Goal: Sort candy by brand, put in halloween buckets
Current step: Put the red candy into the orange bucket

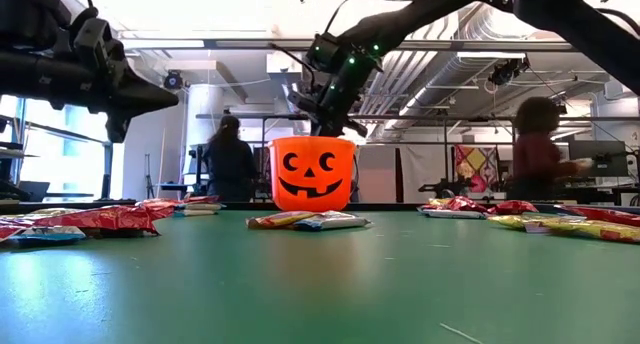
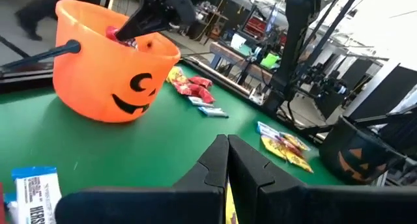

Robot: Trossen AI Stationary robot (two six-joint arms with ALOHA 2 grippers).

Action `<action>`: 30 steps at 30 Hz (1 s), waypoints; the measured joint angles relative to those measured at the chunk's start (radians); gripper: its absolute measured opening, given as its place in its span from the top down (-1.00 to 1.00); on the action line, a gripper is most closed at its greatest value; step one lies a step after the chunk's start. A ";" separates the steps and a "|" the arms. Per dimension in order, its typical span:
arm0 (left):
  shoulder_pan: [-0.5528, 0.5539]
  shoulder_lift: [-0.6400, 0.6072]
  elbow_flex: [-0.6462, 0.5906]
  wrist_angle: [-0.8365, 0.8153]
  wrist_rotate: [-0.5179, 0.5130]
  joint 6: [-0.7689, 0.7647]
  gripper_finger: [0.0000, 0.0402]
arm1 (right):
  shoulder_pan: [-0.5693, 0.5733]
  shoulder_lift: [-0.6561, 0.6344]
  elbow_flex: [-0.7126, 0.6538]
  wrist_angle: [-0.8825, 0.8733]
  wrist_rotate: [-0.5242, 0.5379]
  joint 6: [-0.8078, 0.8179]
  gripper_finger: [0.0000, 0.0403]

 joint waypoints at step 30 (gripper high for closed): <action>0.001 0.001 0.000 -0.038 -0.045 0.027 1.00 | 0.018 0.019 0.385 -0.327 -0.009 -0.159 1.00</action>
